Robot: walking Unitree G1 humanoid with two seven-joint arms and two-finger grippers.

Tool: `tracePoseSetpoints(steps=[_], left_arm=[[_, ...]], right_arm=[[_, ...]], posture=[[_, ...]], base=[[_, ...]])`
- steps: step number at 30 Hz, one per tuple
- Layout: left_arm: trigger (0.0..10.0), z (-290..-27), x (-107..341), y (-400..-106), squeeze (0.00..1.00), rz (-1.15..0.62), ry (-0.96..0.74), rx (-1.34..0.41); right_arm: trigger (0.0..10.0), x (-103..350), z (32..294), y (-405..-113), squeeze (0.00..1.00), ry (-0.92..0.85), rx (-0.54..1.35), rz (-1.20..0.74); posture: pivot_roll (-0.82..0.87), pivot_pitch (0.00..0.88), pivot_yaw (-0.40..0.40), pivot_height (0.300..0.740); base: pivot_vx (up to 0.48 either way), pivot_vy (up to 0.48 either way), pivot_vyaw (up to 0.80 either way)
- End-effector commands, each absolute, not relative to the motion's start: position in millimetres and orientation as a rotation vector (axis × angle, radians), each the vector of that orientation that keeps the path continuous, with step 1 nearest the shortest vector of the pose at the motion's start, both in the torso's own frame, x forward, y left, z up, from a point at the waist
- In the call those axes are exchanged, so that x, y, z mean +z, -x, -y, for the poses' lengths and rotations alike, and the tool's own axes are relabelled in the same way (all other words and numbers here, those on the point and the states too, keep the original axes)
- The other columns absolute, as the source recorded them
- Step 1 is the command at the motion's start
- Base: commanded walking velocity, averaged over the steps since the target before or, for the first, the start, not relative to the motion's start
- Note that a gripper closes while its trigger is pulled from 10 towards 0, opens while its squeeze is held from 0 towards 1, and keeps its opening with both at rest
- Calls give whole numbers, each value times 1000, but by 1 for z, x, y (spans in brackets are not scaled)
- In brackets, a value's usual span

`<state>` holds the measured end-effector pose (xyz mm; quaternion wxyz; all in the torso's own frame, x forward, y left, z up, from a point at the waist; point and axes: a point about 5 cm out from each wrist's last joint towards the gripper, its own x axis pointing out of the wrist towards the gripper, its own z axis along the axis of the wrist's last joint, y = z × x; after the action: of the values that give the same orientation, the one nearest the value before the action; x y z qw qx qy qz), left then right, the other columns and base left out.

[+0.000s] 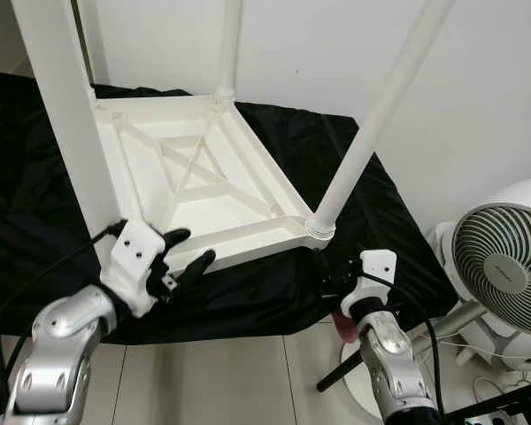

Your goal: Building children table

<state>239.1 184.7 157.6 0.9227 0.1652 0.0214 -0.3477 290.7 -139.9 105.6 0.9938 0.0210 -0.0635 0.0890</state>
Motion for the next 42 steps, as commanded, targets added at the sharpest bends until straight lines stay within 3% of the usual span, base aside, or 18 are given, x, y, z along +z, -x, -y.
tracePoseSetpoints(steps=[1,6,15,21,25,29,31,35,42], left_arm=[[10000,-186,149,-232,0,-95,-379,-760],[10000,-196,152,-217,0,-125,-310,-767],[10000,-206,153,-218,0,-165,-368,-764],[10000,-229,157,-209,0,-226,-367,-720],[10000,-258,160,-189,0,-344,-354,-708],[10000,-289,183,-176,0,-366,-377,-621],[10000,-291,184,-175,0,-367,-379,-617],[10000,-325,195,-175,0,-369,-450,-438],[10000,-333,206,-201,0,-256,-567,-265]], right_arm=[[10000,102,145,-291,0,-41,167,116],[10000,101,144,-291,0,-44,175,113],[10000,105,136,-298,0,-53,208,128],[10000,106,141,-300,0,-50,196,137],[10000,104,139,-299,0,-50,207,129],[10000,103,134,-301,0,-54,231,126],[10000,103,133,-302,0,-54,233,126],[10000,103,132,-303,0,-56,241,125],[10000,104,129,-306,0,-59,254,125]], posture=[[180,52,-160,740],[194,58,-167,740],[196,58,-171,740],[198,59,-174,740],[211,64,-181,740],[232,69,-192,740],[232,69,-192,740],[241,71,-198,740],[252,68,-205,740]], base=[[0,0,0],[0,0,0],[0,0,0],[0,0,0],[0,0,0],[0,0,0],[0,0,0],[0,0,0],[0,0,0]])
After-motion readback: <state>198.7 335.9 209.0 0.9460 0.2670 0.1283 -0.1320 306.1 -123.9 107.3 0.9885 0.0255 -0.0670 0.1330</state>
